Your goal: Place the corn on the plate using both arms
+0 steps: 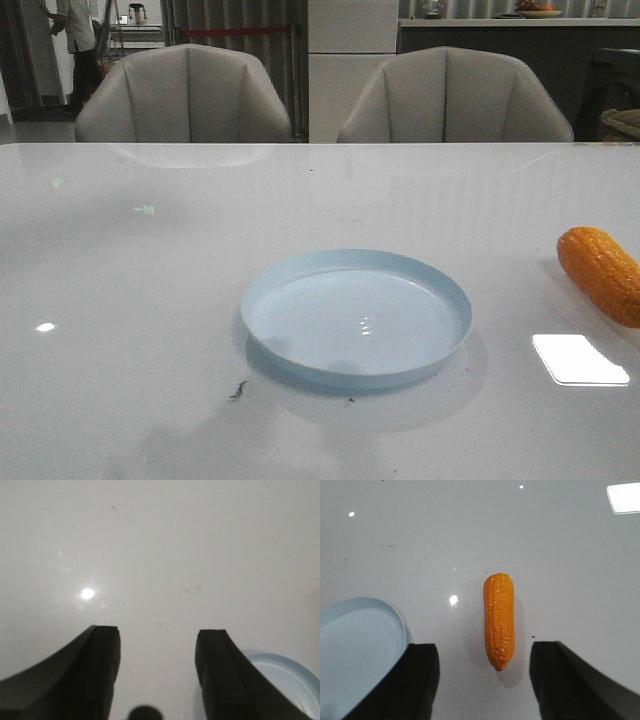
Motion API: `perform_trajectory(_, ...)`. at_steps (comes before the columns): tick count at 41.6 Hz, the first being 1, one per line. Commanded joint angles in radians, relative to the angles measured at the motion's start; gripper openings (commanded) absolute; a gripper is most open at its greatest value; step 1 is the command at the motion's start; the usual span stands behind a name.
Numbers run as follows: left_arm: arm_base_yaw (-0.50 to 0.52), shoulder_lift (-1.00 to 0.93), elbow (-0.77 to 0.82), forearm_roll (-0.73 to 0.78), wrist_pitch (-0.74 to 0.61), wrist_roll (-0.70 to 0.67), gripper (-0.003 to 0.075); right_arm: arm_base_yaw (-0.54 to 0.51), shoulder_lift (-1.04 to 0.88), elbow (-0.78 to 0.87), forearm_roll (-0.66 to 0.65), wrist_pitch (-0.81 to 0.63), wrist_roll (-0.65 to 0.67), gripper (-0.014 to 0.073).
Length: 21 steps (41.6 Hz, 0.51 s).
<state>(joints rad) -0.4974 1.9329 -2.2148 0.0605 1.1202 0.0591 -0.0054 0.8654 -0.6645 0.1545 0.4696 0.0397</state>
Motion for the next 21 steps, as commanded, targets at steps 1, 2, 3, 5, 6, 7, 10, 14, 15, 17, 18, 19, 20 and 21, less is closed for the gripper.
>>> perform_trajectory(1, -0.007, -0.133, -0.029, 0.101, -0.060, -0.002, 0.0372, -0.006, -0.004, -0.035, -0.002, -0.069, -0.004, 0.0508)
perform_trajectory(2, -0.007, -0.147, -0.028, 0.121, -0.060, -0.002, 0.0367, -0.006, -0.004, -0.035, -0.002, -0.069, -0.004, 0.0508)
perform_trajectory(3, -0.005, -0.161, -0.026, 0.144, -0.060, -0.002, 0.0362, -0.006, -0.004, -0.035, -0.002, -0.069, -0.004, 0.0508)
perform_trajectory(5, 0.005, -0.190, -0.022, 0.156, -0.060, -0.002, 0.0348, -0.006, -0.004, -0.035, -0.002, -0.067, -0.004, 0.0508)
perform_trajectory(6, 0.011, -0.206, -0.016, 0.156, -0.060, -0.005, 0.0343, -0.006, -0.004, -0.035, -0.002, -0.064, -0.004, 0.0508)
perform_trajectory(7, 0.019, -0.218, -0.014, 0.154, -0.058, -0.006, 0.0339, -0.006, -0.004, -0.035, -0.002, -0.060, -0.004, 0.0508)
perform_trajectory(10, 0.059, -0.260, 0.024, 0.152, -0.049, -0.010, 0.0322, -0.006, -0.004, -0.035, -0.006, -0.039, -0.005, 0.0508)
perform_trajectory(14, 0.119, -0.318, 0.110, 0.122, -0.065, -0.010, 0.0307, -0.006, -0.003, -0.035, -0.010, 0.004, -0.005, 0.0508)
perform_trajectory(15, 0.137, -0.336, 0.144, 0.112, -0.079, -0.010, 0.0303, -0.006, -0.003, -0.035, -0.010, 0.013, -0.005, 0.0508)
perform_trajectory(17, 0.170, -0.372, 0.213, 0.092, -0.117, -0.010, 0.0297, -0.006, -0.003, -0.035, -0.010, 0.026, -0.005, 0.0508)
perform_trajectory(18, 0.183, -0.394, 0.246, 0.082, -0.144, -0.010, 0.0293, -0.006, -0.003, -0.035, -0.010, 0.029, -0.005, 0.0508)
perform_trajectory(19, 0.200, -0.413, 0.292, 0.070, -0.168, -0.010, 0.0290, -0.006, -0.003, -0.035, -0.010, 0.029, -0.005, 0.0508)
perform_trajectory(20, 0.212, -0.432, 0.330, 0.062, -0.192, -0.010, 0.0288, -0.006, -0.003, -0.035, -0.010, 0.029, -0.005, 0.0508)
perform_trajectory(21, 0.223, -0.458, 0.369, 0.052, -0.230, -0.010, 0.0284, -0.006, -0.003, -0.035, -0.011, 0.029, -0.005, 0.0508)
